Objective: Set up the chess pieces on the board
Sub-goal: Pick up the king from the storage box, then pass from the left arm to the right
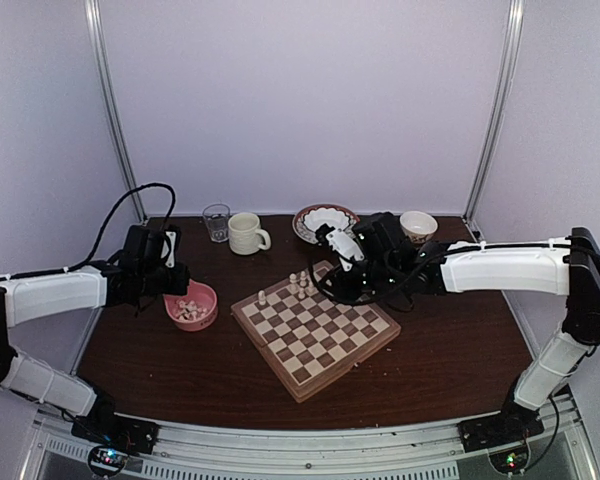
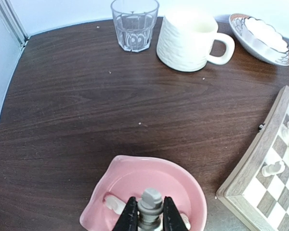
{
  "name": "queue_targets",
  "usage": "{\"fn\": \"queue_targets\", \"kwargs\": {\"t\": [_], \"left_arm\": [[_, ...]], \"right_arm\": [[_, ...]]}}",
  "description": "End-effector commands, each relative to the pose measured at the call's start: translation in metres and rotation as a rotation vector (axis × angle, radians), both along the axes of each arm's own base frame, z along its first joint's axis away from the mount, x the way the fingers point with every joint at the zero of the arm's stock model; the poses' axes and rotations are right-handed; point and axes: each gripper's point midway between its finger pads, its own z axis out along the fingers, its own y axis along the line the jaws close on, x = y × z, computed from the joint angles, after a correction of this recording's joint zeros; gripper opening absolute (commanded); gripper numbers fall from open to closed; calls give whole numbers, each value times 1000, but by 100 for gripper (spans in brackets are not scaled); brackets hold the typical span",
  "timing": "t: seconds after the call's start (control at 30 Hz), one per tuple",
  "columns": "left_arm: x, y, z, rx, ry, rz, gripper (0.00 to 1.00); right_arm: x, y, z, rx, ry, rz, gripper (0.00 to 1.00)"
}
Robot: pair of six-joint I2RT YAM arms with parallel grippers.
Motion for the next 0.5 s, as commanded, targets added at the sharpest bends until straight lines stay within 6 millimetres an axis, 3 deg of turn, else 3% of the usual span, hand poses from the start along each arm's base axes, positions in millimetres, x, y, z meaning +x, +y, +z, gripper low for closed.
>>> {"fn": "queue_targets", "kwargs": {"t": [0.0,0.37,0.47], "left_arm": [[5,-12,22,-80,-113,-42,10],[-5,-14,38,-160,-204,-61,11],[-9,-26,45,-211,-225,-121,11]], "right_arm": [[-4,3,10,28,-31,20,29],[-13,16,6,18,-55,68,29],[-16,18,8,30,-53,83,29]]}}
